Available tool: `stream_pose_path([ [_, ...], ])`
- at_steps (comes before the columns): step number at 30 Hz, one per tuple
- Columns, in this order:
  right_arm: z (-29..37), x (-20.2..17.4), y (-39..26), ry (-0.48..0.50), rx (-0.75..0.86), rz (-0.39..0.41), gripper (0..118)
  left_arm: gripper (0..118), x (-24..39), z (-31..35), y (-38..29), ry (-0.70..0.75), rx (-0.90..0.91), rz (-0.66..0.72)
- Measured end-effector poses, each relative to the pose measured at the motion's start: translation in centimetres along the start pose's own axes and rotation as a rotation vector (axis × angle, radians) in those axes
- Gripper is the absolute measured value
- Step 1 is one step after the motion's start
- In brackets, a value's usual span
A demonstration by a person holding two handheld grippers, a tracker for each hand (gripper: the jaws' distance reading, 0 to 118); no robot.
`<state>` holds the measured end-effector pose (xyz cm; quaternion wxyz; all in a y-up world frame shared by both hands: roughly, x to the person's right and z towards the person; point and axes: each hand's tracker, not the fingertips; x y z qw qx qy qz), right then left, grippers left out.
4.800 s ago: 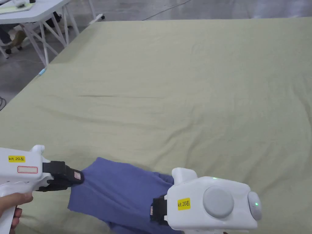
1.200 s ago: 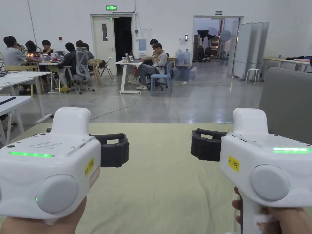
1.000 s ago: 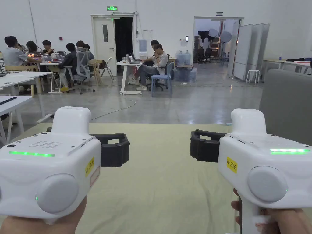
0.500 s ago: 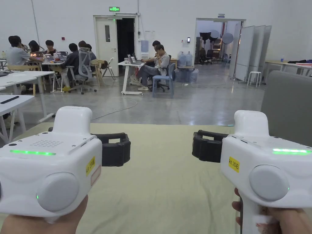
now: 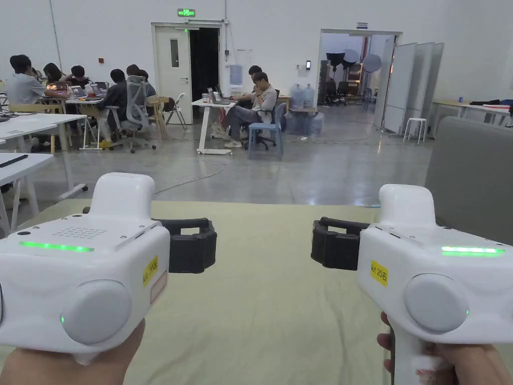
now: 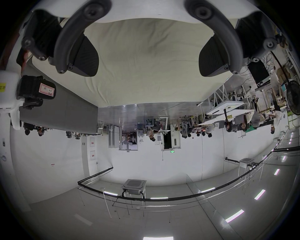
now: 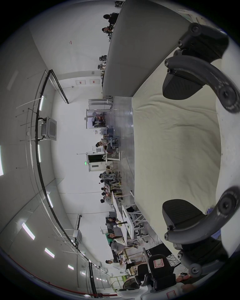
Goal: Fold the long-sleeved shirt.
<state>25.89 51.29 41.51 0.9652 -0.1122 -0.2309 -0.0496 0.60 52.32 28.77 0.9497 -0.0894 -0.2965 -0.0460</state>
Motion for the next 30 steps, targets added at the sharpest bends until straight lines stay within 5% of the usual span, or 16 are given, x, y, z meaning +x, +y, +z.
stream_pose_path([
  [11, 0.0, -0.3, -0.1, -0.002, 0.003, -0.021, 118, 118, -0.4, 0.2, 0.1, 0.006, 0.006, 0.01],
  [18, -0.5, -0.7, -0.4, -0.109, -0.008, 0.011, 112, 118, -0.5, 0.1, 0.1, 0.007, -0.001, 0.011],
  [24, -0.5, -0.6, -0.7, -0.085, -0.045, -0.062, 113, 118, -0.4, 0.1, 0.2, 0.007, -0.003, 0.006],
  [30, -0.9, -1.4, -0.9, -0.17, -0.067, 0.024, 113, 118, -0.2, -0.1, 0.2, 0.001, -0.003, 0.007],
])
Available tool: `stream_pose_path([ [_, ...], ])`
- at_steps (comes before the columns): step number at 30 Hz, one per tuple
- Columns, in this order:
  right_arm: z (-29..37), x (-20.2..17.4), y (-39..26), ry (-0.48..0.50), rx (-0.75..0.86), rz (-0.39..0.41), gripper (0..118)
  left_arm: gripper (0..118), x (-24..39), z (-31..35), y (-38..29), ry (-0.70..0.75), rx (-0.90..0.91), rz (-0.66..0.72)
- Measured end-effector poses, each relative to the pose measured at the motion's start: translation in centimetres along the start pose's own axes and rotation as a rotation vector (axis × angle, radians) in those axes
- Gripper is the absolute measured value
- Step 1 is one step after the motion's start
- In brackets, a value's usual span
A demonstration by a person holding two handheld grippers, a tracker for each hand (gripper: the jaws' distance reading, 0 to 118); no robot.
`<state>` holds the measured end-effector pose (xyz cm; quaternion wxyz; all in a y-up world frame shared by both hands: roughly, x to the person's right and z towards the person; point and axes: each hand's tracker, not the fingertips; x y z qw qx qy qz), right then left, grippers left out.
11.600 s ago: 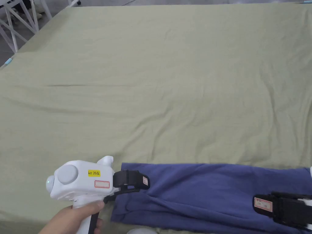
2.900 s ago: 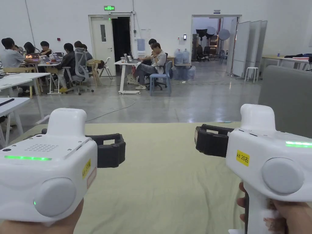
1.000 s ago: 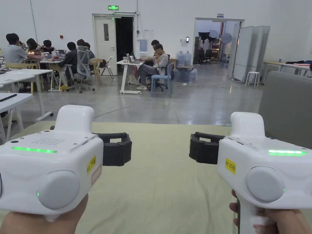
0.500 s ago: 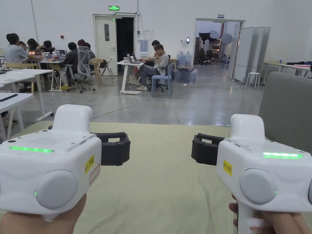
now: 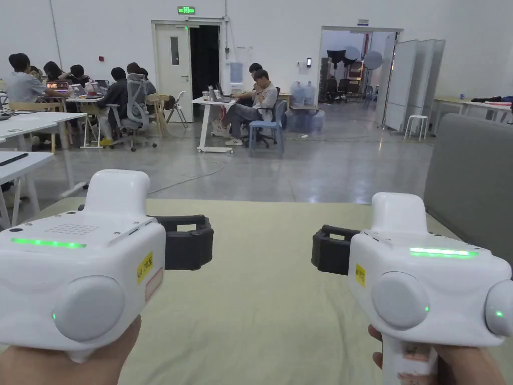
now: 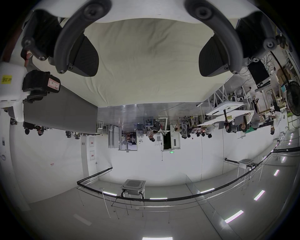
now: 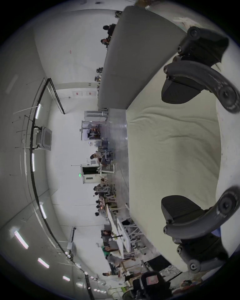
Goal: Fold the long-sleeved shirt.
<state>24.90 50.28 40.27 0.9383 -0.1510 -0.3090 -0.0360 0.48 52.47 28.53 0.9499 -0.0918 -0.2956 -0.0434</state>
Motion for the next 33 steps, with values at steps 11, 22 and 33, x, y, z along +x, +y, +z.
stream_pose_path([
  [11, -0.2, 0.2, -0.3, 0.02, -0.005, 0.005, 113, 118, 0.1, -0.1, -0.1, 0.001, -0.006, -0.005],
  [22, 0.1, -0.4, -0.3, 0.034, 0.004, 0.042, 113, 118, 0.2, -0.3, -0.3, 0.001, -0.023, -0.006],
  [33, 0.2, -0.8, -0.5, 0.04, 0.008, 0.064, 113, 118, 0.3, -0.6, -0.8, -0.002, -0.042, -0.003],
])
